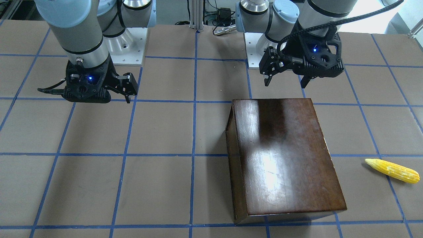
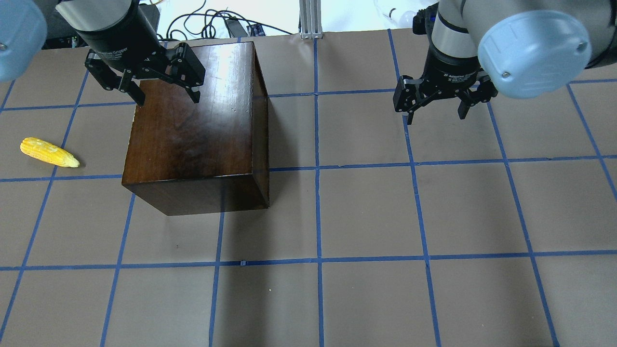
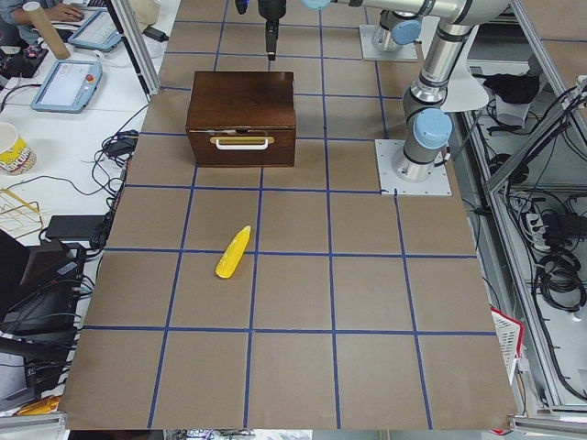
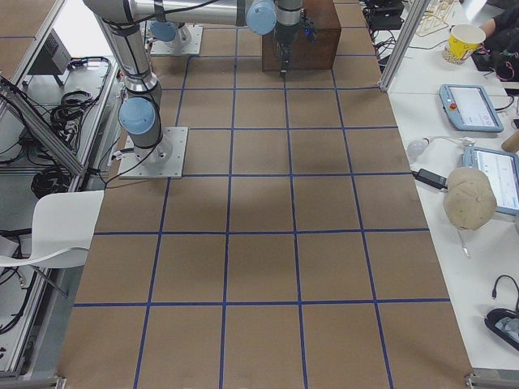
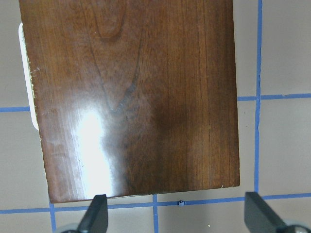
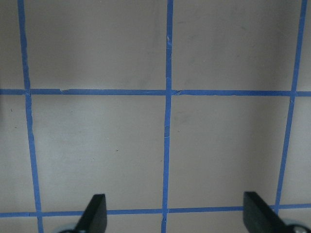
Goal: Open drawer and put corn inside
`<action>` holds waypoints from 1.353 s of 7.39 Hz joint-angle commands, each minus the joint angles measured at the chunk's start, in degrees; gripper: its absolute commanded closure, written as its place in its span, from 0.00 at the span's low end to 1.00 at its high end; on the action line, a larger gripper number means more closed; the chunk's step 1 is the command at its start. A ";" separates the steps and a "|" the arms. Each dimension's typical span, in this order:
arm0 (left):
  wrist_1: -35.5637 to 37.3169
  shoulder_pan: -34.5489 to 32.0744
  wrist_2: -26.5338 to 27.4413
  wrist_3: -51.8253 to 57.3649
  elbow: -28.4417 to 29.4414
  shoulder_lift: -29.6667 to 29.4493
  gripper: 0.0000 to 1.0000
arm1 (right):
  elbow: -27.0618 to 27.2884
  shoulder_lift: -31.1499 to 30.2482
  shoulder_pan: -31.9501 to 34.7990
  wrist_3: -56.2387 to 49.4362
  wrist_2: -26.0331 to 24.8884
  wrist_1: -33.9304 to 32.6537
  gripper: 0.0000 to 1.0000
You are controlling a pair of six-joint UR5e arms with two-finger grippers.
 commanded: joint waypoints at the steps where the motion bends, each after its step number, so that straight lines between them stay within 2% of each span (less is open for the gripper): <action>1: 0.02 0.00 0.25 0.00 0.00 -0.13 0.00 | 0.00 0.00 0.00 0.00 0.00 0.00 0.00; 10: 0.37 -0.27 0.25 -1.13 -0.88 -1.26 0.00 | 0.00 0.00 0.00 0.00 0.00 0.00 0.00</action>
